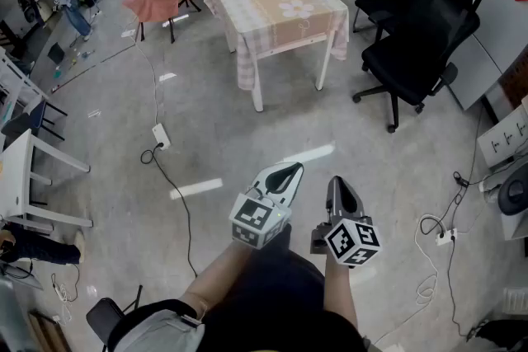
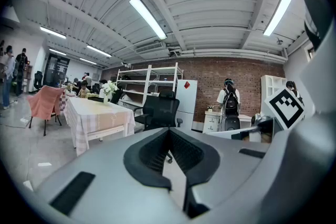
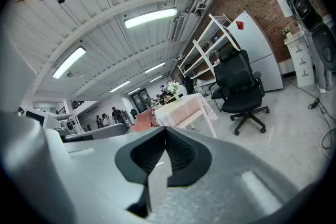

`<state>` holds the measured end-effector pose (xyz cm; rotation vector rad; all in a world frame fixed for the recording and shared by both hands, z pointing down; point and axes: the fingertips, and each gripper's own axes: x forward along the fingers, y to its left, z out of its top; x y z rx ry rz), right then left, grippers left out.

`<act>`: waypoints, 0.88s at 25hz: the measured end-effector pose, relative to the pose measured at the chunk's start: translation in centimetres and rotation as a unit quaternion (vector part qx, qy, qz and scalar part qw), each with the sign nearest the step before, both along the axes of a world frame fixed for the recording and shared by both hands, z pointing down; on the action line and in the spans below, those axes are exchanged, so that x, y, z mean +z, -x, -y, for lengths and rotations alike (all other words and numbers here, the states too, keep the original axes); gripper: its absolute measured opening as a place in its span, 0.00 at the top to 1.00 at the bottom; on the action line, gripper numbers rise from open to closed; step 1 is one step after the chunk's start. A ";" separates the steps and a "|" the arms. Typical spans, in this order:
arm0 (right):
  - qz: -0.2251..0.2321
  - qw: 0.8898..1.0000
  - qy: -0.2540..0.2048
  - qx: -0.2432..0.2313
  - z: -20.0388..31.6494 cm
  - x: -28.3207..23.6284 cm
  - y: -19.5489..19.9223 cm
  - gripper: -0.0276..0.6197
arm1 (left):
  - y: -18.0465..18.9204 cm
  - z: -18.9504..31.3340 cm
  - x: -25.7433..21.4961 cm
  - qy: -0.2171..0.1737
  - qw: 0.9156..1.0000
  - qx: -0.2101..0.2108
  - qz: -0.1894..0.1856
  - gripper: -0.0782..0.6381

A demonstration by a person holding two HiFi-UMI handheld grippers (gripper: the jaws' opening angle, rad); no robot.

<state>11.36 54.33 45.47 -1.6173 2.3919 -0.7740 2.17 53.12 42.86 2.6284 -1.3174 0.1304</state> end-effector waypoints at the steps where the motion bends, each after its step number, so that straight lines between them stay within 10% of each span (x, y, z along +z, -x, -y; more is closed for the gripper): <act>1: -0.005 1.000 -0.003 0.002 0.1 -0.3 -0.2 0.95 | 0.1 0.2 -0.4 -0.004 1.000 -0.005 0.000 0.88; 22: -0.027 0.998 -0.050 -0.002 15.6 -4.1 -0.4 0.95 | -0.6 16.6 -2.8 -0.024 1.000 -0.004 -0.015 0.88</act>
